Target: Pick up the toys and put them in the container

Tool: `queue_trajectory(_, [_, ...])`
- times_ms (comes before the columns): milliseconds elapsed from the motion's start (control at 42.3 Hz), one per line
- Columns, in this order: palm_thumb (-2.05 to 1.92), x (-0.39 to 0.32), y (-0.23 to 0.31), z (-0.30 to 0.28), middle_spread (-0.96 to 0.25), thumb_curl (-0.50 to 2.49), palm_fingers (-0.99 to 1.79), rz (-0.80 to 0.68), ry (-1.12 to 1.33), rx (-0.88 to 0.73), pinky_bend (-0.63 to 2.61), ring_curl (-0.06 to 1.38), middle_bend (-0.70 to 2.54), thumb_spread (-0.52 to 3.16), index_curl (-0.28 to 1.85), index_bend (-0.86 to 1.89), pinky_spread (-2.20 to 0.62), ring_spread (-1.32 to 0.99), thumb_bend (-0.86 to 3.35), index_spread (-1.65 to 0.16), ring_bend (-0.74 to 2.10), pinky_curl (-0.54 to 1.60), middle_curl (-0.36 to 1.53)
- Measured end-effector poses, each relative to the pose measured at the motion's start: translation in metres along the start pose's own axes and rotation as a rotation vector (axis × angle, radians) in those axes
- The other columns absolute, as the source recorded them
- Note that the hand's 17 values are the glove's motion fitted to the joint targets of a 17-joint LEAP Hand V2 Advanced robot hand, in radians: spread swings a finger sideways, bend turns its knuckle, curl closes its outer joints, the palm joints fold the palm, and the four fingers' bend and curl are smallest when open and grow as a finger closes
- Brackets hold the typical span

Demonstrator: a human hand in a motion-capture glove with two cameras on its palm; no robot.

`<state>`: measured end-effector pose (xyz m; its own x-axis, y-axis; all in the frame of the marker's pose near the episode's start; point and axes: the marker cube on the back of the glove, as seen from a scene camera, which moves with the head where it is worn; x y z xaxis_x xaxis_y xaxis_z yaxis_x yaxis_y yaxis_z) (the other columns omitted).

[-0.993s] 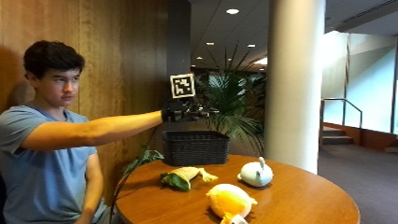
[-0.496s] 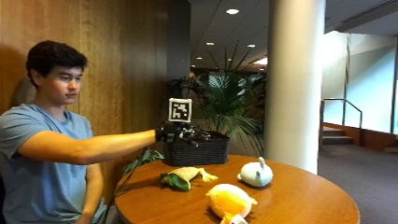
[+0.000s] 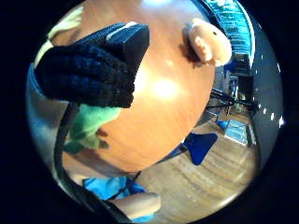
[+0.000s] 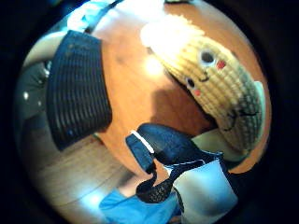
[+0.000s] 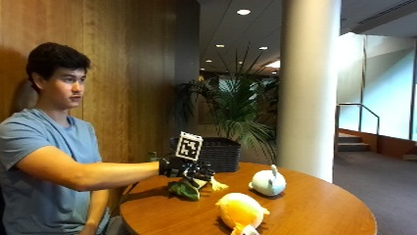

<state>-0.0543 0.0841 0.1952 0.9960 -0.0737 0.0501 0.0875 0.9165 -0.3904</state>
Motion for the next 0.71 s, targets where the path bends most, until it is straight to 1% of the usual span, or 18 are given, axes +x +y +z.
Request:
queue_trajectory(47, [-0.08, 0.003, -0.003, 0.008, 0.02, 0.16, -0.30, 0.063, 0.025, -0.005, 1.29, 0.25, 0.14, 1.03, 0.08, -0.02, 0.07, 0.03, -0.07, -0.27, 0.25, 0.45, 0.27])
queue_trajectory(95, [-0.08, 0.002, -0.005, 0.014, 0.02, 0.16, -0.29, 0.089, 0.030, -0.006, 1.30, 0.25, 0.15, 1.03, 0.07, -0.01, 0.07, 0.04, -0.07, -0.27, 0.25, 0.45, 0.27])
queue_trajectory(236, [-0.08, -0.007, 0.000, 0.030, 0.02, 0.17, -0.31, -0.070, -0.067, 0.000, 1.31, 0.26, 0.15, 1.00, 0.05, -0.01, 0.07, 0.04, -0.07, -0.26, 0.25, 0.44, 0.27])
queue_trajectory(355, [-0.07, -0.010, -0.003, 0.032, 0.02, 0.18, -0.32, -0.039, -0.115, 0.035, 1.27, 0.27, 0.16, 1.01, 0.04, -0.01, 0.07, 0.04, -0.06, -0.26, 0.26, 0.42, 0.28])
queue_trajectory(449, [-0.05, -0.010, -0.005, 0.035, 0.02, 0.18, -0.28, -0.009, -0.152, 0.105, 1.24, 0.29, 0.17, 1.05, 0.04, 0.01, 0.07, 0.03, -0.04, -0.26, 0.27, 0.41, 0.28])
queue_trajectory(473, [0.00, -0.011, -0.005, 0.035, 0.02, 0.19, -0.20, -0.005, -0.157, 0.126, 1.20, 0.29, 0.21, 1.10, 0.04, 0.02, 0.06, 0.02, -0.01, -0.26, 0.30, 0.39, 0.29])
queue_trajectory(544, [0.01, -0.012, -0.003, 0.036, 0.01, 0.19, -0.14, -0.019, -0.139, 0.181, 1.19, 0.30, 0.24, 1.16, 0.04, 0.03, 0.06, 0.01, 0.00, -0.27, 0.34, 0.39, 0.31])
queue_trajectory(567, [0.06, -0.012, -0.003, 0.036, 0.00, 0.20, -0.02, -0.027, -0.114, 0.197, 1.18, 0.32, 0.26, 1.21, 0.04, 0.06, 0.05, 0.00, 0.03, -0.27, 0.40, 0.38, 0.32])
queue_trajectory(591, [0.07, -0.011, -0.002, 0.036, 0.00, 0.20, -0.03, -0.033, -0.078, 0.215, 1.18, 0.32, 0.26, 1.23, 0.04, 0.06, 0.04, 0.00, 0.03, -0.27, 0.41, 0.38, 0.32])
queue_trajectory(615, [0.09, -0.010, -0.002, 0.036, -0.01, 0.21, 0.03, -0.036, -0.039, 0.235, 1.17, 0.34, 0.26, 1.26, 0.05, 0.09, 0.03, -0.02, 0.05, -0.28, 0.47, 0.38, 0.32])
queue_trajectory(638, [0.10, -0.010, -0.002, 0.035, -0.01, 0.21, 0.04, -0.039, -0.009, 0.259, 1.16, 0.34, 0.27, 1.28, 0.05, 0.09, 0.03, -0.03, 0.06, -0.28, 0.49, 0.37, 0.33])
queue_trajectory(662, [0.09, -0.010, -0.003, 0.034, -0.01, 0.21, -0.02, -0.042, 0.012, 0.287, 1.17, 0.33, 0.27, 1.29, 0.05, 0.07, 0.03, -0.02, 0.05, -0.28, 0.48, 0.37, 0.33])
queue_trajectory(685, [0.12, -0.011, -0.003, 0.032, -0.02, 0.21, 0.18, -0.041, 0.031, 0.317, 1.14, 0.40, 0.30, 1.34, 0.05, 0.07, 0.01, -0.07, 0.07, -0.29, 0.66, 0.36, 0.35])
queue_trajectory(709, [0.17, -0.011, -0.004, 0.030, -0.04, 0.23, 0.35, -0.032, 0.057, 0.347, 1.10, 0.39, 0.39, 1.37, 0.04, 0.08, -0.03, -0.10, 0.10, -0.30, 0.73, 0.34, 0.37])
